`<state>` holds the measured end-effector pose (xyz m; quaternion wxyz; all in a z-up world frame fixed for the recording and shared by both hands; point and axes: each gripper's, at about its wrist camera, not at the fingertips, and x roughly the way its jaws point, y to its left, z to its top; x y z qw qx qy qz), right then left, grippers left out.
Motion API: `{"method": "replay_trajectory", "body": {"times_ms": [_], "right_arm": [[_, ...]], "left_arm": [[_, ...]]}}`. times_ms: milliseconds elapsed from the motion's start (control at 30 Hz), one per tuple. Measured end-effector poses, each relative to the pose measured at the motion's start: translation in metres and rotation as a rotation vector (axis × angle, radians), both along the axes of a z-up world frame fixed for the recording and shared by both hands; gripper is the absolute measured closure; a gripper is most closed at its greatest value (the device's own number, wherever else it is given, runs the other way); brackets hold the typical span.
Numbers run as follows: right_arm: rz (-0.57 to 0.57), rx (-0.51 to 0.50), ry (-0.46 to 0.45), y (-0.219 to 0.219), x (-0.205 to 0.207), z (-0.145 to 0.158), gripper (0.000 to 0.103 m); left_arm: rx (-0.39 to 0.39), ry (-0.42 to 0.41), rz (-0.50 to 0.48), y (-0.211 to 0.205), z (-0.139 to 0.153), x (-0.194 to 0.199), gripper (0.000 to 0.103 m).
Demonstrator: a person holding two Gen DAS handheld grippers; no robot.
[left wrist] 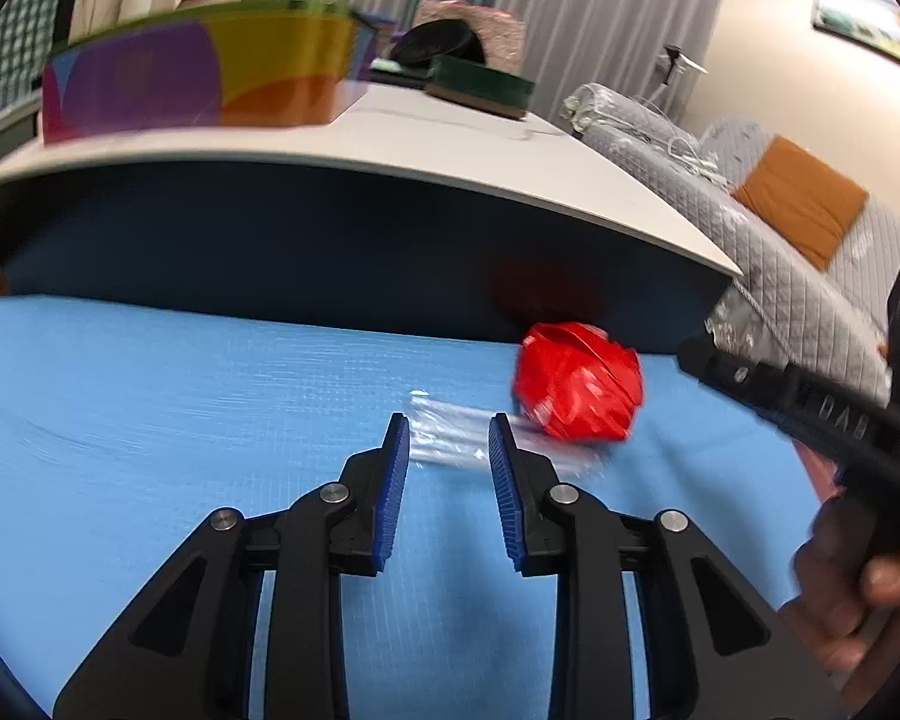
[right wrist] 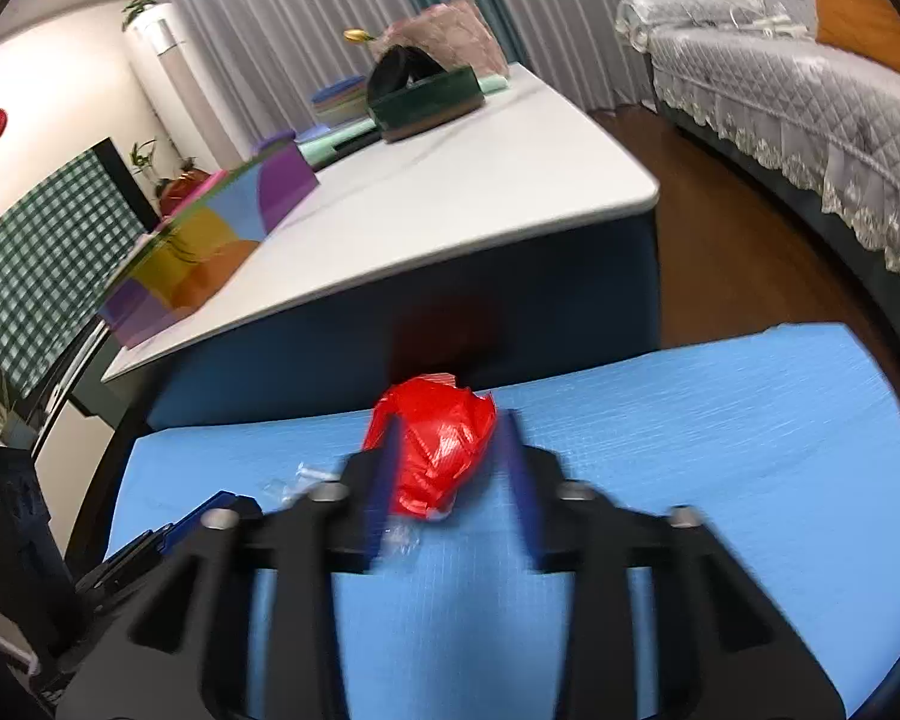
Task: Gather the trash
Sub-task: 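Move the right tool to the red plastic bag and grasp it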
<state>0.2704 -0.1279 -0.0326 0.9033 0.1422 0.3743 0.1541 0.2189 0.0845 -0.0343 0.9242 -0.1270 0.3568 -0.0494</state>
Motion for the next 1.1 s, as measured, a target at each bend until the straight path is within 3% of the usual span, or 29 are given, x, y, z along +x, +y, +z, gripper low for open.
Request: {"method": "replay_trajectory", "body": {"times_ms": [300, 433, 567, 633, 967, 1067, 1100], "right_arm": [[0.044, 0.039, 0.094, 0.009, 0.021, -0.024, 0.058], [0.057, 0.019, 0.097, 0.014, 0.02, -0.026, 0.071], [0.064, -0.003, 0.06, 0.015, 0.012, -0.018, 0.083], [0.067, -0.011, 0.039, 0.012, 0.008, -0.012, 0.102], [0.042, -0.019, 0.02, -0.017, -0.014, 0.008, 0.102], [0.028, -0.001, 0.053, -0.016, -0.016, 0.005, 0.097], [0.03, -0.001, 0.059, -0.013, -0.017, 0.004, 0.09]], "left_arm": [[-0.113, 0.118, 0.013, 0.005, -0.02, 0.025, 0.069], [-0.118, 0.128, 0.006, -0.001, -0.025, 0.024, 0.069], [-0.128, 0.116, 0.005, -0.003, -0.021, 0.022, 0.095], [-0.124, 0.105, 0.004, -0.005, -0.018, 0.02, 0.1], [-0.056, 0.026, 0.025, -0.003, 0.008, -0.013, 0.102], [-0.031, 0.007, 0.034, 0.007, 0.017, -0.025, 0.102], [-0.026, 0.004, 0.036, 0.009, 0.019, -0.028, 0.102]]}}
